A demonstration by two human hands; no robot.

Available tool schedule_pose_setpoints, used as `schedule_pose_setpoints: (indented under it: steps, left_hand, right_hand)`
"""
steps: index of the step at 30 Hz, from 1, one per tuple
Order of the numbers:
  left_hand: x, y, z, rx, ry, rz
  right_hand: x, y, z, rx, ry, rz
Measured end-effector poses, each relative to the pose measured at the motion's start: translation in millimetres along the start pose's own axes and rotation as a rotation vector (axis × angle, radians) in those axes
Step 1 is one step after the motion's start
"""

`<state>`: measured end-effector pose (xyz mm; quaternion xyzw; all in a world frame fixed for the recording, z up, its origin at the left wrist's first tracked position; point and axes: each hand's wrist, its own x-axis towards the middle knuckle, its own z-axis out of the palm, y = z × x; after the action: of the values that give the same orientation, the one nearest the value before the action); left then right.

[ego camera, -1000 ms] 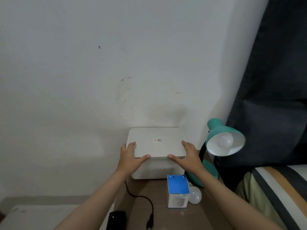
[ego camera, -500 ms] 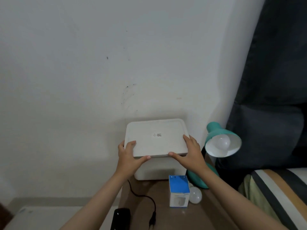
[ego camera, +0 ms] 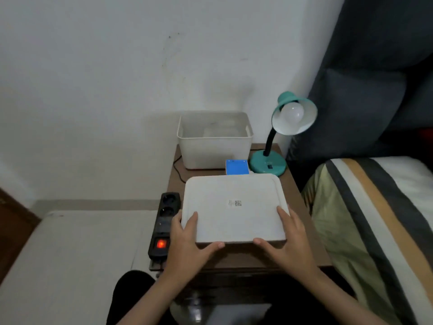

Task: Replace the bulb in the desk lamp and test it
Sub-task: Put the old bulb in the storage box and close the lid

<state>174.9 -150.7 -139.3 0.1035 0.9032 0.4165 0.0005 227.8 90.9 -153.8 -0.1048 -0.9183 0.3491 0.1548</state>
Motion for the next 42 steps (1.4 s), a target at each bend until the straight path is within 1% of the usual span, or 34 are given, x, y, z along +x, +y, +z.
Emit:
schedule_pose_setpoints:
  steps: [4, 10, 15, 20, 22, 24, 26, 29, 31, 34, 36, 39, 42]
  left_hand:
    - [-23.7, -2.6, 25.6, 0.040, -0.074, -0.025]
    - [-25.7, -0.2, 44.7, 0.103, -0.154, 0.001]
    - [-24.2, -4.5, 54.6, 0.179, -0.222, 0.002]
    - [-20.1, -12.2, 57.8, 0.239, -0.238, 0.020]
    - [-17.1, -14.7, 57.3, 0.271, -0.254, 0.015]
    - [-12.2, -14.3, 55.6, 0.278, -0.270, 0.013]
    - [0.0, -10.8, 50.5, 0.238, -0.231, 0.019]
    - [37.8, 0.9, 36.0, 0.177, -0.081, 0.088]
    - [69.7, 11.9, 24.3, 0.145, 0.003, 0.117]
    - [118.6, 25.3, 8.3, 0.087, 0.120, 0.107]
    - [150.8, 28.4, -0.3, 0.075, 0.174, 0.086]
    - [195.9, 26.4, -11.4, 0.097, 0.232, 0.029]
    - [235.0, 20.3, -19.5, 0.132, 0.243, -0.027]
  right_hand:
    - [-34.8, 33.9, 2.6, -0.031, -0.059, 0.112]
    - [-46.1, 58.5, -1.6, -0.049, -0.126, 0.169]
    - [-45.0, 71.5, -4.8, -0.095, -0.104, 0.179]
    - [-42.2, 77.8, -0.9, -0.165, -0.103, 0.177]
    - [-36.7, 76.0, 0.9, -0.193, -0.075, 0.169]
    - [-25.6, 71.2, 3.0, -0.190, -0.012, 0.137]
    - [-7.5, 61.7, 5.9, -0.157, 0.068, 0.053]
    - [32.0, 40.4, 13.5, -0.067, 0.105, -0.059]
    - [63.0, 27.5, 20.4, -0.005, 0.084, -0.086]
    - [106.8, 18.9, 32.4, 0.042, 0.062, -0.100]
    - [131.8, 23.2, 41.2, 0.006, 0.051, -0.087]
    - [158.0, 36.0, 54.9, -0.094, -0.030, -0.021]
    - [170.0, 48.1, 67.1, -0.135, -0.106, -0.032]
